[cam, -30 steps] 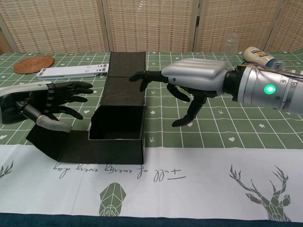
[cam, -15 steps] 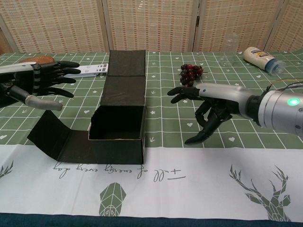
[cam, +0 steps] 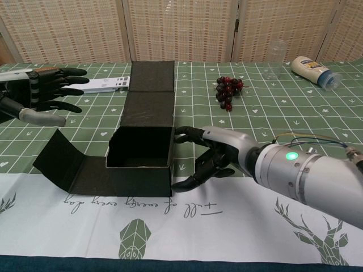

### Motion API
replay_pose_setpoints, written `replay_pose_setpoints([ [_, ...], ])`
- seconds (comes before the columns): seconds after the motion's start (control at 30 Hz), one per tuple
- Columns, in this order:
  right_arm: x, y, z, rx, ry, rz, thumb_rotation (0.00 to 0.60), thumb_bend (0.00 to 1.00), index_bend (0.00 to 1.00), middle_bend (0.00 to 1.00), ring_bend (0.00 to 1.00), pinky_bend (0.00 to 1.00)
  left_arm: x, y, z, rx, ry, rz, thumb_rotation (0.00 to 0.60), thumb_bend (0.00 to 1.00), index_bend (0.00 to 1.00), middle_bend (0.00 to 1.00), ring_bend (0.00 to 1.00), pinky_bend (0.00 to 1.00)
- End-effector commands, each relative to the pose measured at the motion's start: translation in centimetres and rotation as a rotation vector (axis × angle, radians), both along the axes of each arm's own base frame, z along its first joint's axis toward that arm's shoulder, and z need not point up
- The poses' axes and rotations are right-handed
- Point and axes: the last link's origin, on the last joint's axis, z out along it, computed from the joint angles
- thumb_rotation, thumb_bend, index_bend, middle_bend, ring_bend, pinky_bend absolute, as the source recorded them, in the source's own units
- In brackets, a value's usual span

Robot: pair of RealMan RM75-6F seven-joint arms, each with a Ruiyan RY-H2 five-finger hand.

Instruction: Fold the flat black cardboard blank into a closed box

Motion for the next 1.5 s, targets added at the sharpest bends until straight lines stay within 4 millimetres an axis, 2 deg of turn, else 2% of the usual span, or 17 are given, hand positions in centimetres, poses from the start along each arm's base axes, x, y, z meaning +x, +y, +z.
replay_pose_setpoints([
  [0.03,0.6,-0.2,-1.2,-0.026,0.000,-0.017,0.600,0.00,0.00,0.03,0.70,1.00,-0.2,-0.1,0.3,0.003,-0.009,0.006,0.600,0.13,0.03,0.00,0.00,0.15],
  [0.2,1.6,-0.3,-2.8,-0.052,-0.010,-0.035,0.600,0.00,0.00,0.07,0.70,1.00,-0.6,-0.2,0.8,0.015,-0.017,0.011,0.600,0.13,0.03,0.00,0.00,0.15],
  [0.3,2.1,-0.6,-3.4,-0.087,-0.008,-0.048,0.600,0.05,0.01,0.18,0.72,1.00,-0.8,-0.2,1.0,0.027,-0.023,0.017,0.600,0.13,0.03,0.00,0.00,0.15],
  [0.33,2.2,-0.8,-3.5,-0.096,-0.007,-0.050,0.600,0.09,0.03,0.22,0.73,1.00,-0.8,-0.3,1.1,0.031,-0.024,0.019,0.600,0.13,0.03,0.00,0.00,0.15],
  [0.47,2.3,-1.7,-3.9,-0.131,0.007,-0.054,0.600,0.23,0.23,0.37,0.80,1.00,-1.2,0.0,1.6,0.105,-0.035,0.050,0.600,0.13,0.04,0.00,0.00,0.15],
  [0.57,2.1,-2.3,-3.6,-0.141,-0.024,-0.096,0.600,0.29,0.32,0.41,0.81,1.00,-1.7,0.2,2.0,0.213,-0.019,0.084,0.600,0.13,0.10,0.00,0.01,0.21],
  [0.67,1.9,-2.8,-2.9,-0.137,-0.079,-0.143,0.600,0.34,0.35,0.44,0.82,1.00,-2.3,0.3,2.7,0.324,0.010,0.109,0.600,0.13,0.13,0.00,0.09,0.30],
  [0.73,1.8,-3.1,-2.1,-0.129,-0.128,-0.172,0.600,0.34,0.36,0.45,0.82,1.00,-2.9,0.3,3.2,0.411,0.057,0.113,0.600,0.13,0.14,0.02,0.18,0.37],
  [0.8,1.7,-3.4,-1.3,-0.125,-0.172,-0.198,0.600,0.34,0.37,0.45,0.82,1.00,-3.4,0.3,3.7,0.480,0.099,0.118,0.600,0.13,0.16,0.02,0.32,0.44],
  [0.83,1.8,-3.5,-0.8,-0.126,-0.193,-0.204,0.600,0.34,0.37,0.45,0.82,1.00,-3.7,0.2,3.9,0.507,0.116,0.119,0.600,0.13,0.16,0.02,0.35,0.46],
  [0.93,1.6,-3.8,0.6,-0.138,-0.256,-0.227,0.600,0.34,0.37,0.45,0.82,1.00,-4.8,0.1,4.6,0.577,0.169,0.129,0.600,0.13,0.15,0.02,0.37,0.52],
  [1.07,1.2,-3.9,1.9,-0.146,-0.321,-0.265,0.600,0.34,0.37,0.45,0.82,1.00,-5.7,-0.2,5.1,0.624,0.159,0.163,0.600,0.13,0.14,0.02,0.37,0.53],
  [1.23,0.9,-3.7,2.6,-0.125,-0.410,-0.301,0.600,0.34,0.37,0.46,0.82,1.00,-7.1,-0.3,4.4,0.646,0.190,0.199,0.600,0.13,0.11,0.02,0.37,0.53],
  [1.33,1.1,-3.3,2.6,-0.104,-0.432,-0.286,0.600,0.34,0.37,0.46,0.82,1.00,-7.0,-0.2,3.4,0.625,0.198,0.184,0.600,0.13,0.09,0.02,0.37,0.53],
  [1.5,1.4,-2.7,2.3,-0.072,-0.447,-0.273,0.600,0.34,0.37,0.46,0.82,1.00,-5.6,0.2,1.5,0.595,0.189,0.122,0.600,0.13,0.07,0.02,0.36,0.53],
])
